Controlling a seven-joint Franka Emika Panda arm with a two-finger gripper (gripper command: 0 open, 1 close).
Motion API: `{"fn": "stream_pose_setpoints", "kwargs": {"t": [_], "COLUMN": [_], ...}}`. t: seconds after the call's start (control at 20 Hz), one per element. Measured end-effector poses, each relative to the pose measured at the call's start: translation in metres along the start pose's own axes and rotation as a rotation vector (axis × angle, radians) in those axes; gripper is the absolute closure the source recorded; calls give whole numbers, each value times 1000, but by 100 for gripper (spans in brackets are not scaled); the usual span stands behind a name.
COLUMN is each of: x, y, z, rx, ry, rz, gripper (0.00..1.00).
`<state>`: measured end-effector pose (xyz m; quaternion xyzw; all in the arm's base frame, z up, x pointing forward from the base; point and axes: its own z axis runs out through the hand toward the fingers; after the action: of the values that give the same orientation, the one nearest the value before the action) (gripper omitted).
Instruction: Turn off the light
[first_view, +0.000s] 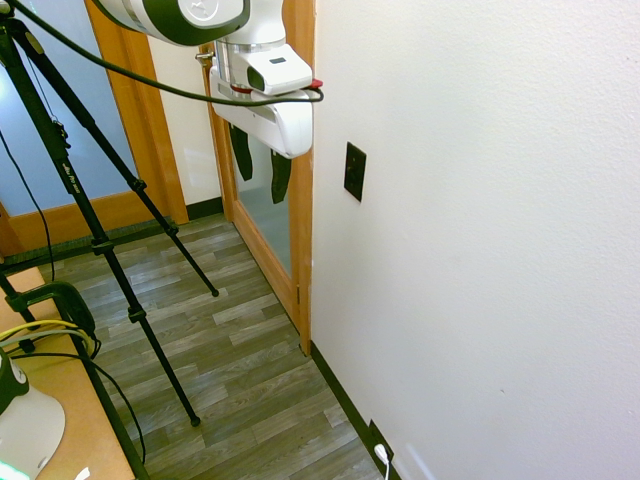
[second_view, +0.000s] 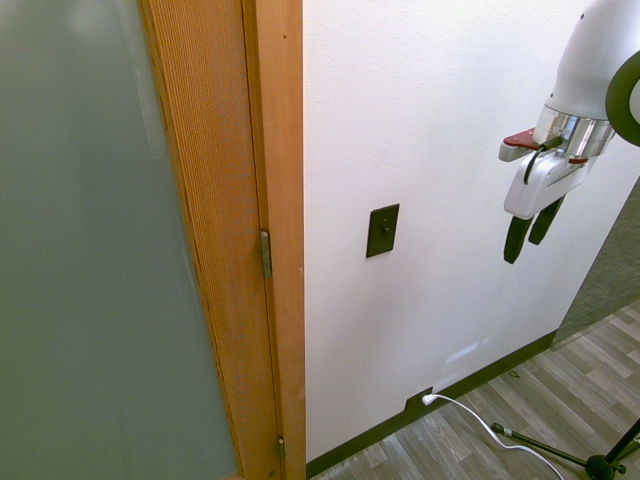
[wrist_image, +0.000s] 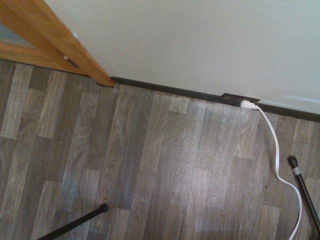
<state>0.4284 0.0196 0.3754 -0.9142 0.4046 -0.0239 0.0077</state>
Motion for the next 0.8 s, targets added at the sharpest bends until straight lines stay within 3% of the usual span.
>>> {"fn": "stream_pose_setpoints", "kwargs": {"t": [0.35, 0.6, 0.8], "x": [14, 43, 63], "y": [-30, -94, -128], "z": [-4, 37, 60], "rx": [65, 108, 193], "ry": [79, 153, 192], "rz": [41, 104, 131], "gripper": [0, 0, 0]}}
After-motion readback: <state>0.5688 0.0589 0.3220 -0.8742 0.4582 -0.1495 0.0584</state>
